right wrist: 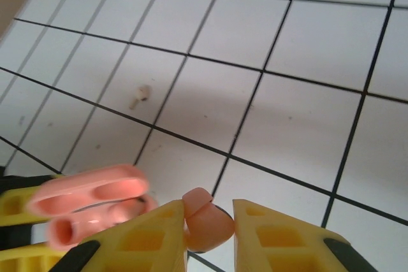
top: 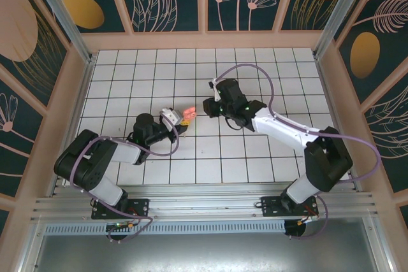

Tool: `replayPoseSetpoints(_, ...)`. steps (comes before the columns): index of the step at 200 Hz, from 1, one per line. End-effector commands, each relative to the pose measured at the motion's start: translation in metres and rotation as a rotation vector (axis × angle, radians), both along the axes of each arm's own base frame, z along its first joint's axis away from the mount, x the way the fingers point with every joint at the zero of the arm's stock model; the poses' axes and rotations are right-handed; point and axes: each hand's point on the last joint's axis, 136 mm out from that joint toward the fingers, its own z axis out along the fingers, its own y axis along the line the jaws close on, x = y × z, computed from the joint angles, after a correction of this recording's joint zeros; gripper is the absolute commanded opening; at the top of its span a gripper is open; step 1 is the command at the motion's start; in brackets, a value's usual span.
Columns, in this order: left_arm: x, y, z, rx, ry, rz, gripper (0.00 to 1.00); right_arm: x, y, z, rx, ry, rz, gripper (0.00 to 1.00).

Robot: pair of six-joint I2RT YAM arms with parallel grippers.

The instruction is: Insert wireless bluetooth earbuds into charging case

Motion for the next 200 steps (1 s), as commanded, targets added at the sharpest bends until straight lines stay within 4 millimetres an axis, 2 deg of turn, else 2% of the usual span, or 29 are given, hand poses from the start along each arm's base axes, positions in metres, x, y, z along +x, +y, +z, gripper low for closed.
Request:
replayPoseSetpoints(1, 0.010, -0.009, 0.021, 0.011, -0.130, -0.012, 0.10, 0.000, 0.003, 0.023, 0.036, -0.102, -0.017, 0.23)
replayPoseSetpoints(26, 0.008, -0.011, 0.022, 0.008, -0.135, -0.016, 0.09, -0.005, 0.013, 0.026, 0.049, -0.102, 0.001, 0.23)
replayPoseSetpoints(98, 0.010, -0.012, 0.024, -0.003, -0.141, 0.000, 0.09, -0.019, 0.038, 0.015, 0.064, -0.053, 0.026, 0.23)
replayPoseSetpoints(200, 0.010, -0.015, 0.027, 0.005, -0.142, 0.001, 0.10, -0.018, 0.057, 0.006, 0.058, -0.038, 0.028, 0.23)
